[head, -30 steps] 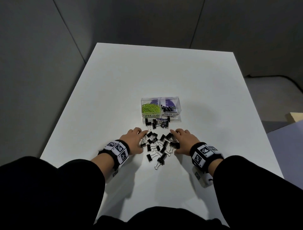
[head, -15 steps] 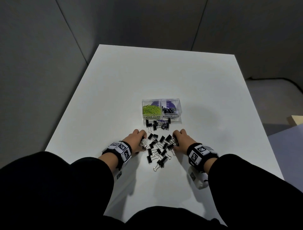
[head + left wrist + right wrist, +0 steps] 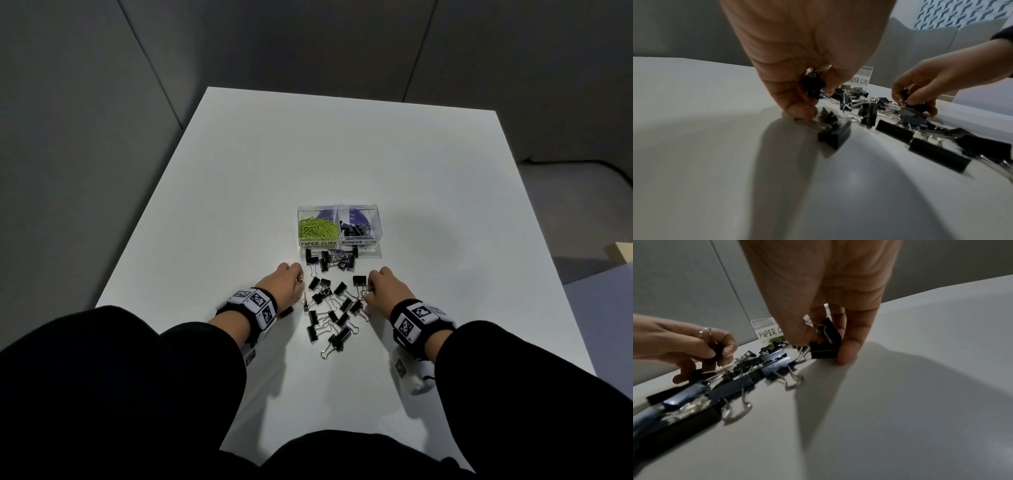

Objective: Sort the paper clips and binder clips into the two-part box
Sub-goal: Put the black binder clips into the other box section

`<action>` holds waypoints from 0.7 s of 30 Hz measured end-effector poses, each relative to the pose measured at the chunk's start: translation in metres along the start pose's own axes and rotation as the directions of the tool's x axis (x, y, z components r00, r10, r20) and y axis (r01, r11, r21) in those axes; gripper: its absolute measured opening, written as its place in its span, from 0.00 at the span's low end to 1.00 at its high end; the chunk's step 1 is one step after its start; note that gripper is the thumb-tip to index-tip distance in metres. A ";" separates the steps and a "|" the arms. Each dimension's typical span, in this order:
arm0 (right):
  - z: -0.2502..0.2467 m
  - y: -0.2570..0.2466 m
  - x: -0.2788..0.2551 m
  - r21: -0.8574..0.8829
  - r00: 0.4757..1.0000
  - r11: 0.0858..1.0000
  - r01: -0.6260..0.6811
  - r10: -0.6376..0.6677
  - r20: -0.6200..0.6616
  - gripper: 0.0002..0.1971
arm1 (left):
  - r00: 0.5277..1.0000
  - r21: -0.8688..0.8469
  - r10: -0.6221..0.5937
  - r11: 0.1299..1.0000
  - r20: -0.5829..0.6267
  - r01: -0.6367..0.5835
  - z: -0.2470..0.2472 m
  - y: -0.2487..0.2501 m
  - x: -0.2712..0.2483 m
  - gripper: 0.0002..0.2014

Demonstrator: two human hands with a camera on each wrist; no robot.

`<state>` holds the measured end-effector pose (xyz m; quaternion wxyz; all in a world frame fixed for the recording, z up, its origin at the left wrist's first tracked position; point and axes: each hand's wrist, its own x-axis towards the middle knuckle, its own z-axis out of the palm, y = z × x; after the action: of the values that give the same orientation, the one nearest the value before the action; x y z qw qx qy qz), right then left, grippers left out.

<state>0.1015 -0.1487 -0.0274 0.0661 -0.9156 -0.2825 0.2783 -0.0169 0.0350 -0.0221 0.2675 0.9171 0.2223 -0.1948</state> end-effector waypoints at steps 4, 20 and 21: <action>-0.003 0.007 0.001 0.065 0.998 0.997 0.034 -0.030 -0.061 0.09 | 0.997 -0.013 -0.016 1.000 -0.070 0.015 -0.008 0.001 0.001 0.11; -0.001 0.006 -0.019 0.158 0.998 0.986 -0.043 0.051 -0.045 0.07 | 0.986 0.301 -0.168 0.941 0.011 0.157 -0.007 -0.023 -0.030 0.21; 0.002 0.005 -0.021 0.141 0.999 0.990 -0.024 0.030 -0.042 0.11 | 0.983 0.340 -0.182 0.925 0.012 0.167 -0.005 -0.019 -0.031 0.23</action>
<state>0.0884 -0.1639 -0.0209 0.1326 -0.9183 -0.2484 0.2781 -0.0514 0.0430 -0.0110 0.0926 0.9215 0.2603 -0.2729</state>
